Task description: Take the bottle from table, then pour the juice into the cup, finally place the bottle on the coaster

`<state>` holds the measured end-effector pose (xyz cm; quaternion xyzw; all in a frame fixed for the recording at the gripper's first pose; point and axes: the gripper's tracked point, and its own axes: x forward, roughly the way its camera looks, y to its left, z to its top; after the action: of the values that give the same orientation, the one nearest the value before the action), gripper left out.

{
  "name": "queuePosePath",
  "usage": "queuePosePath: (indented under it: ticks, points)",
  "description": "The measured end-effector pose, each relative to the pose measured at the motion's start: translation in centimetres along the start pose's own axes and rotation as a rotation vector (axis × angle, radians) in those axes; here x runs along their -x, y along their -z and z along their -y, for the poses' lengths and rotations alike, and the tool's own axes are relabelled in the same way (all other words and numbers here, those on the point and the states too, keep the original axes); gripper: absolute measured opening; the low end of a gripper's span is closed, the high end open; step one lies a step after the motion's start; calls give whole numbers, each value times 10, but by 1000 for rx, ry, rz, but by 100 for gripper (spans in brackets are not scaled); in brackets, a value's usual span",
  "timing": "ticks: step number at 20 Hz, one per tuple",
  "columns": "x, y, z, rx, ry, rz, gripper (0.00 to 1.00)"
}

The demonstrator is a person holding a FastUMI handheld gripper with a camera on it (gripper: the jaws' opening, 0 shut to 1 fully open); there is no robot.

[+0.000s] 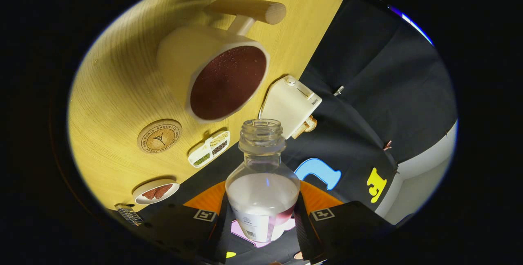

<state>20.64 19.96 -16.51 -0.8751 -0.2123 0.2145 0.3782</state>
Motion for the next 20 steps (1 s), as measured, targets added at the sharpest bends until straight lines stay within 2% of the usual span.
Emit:
queuePosePath:
  ticks: [6, 11, 13, 17, 20]
  points:
    - [12, 17, 30, -171, 64, -62, 69]
    - [43, 48, 92, -387, 218, -114, 69]
    - [56, 69, 106, -480, 250, -165, 69]
    - [80, 109, 120, -724, 267, -282, 69]
    - [93, 132, 109, -949, 238, -366, 69]
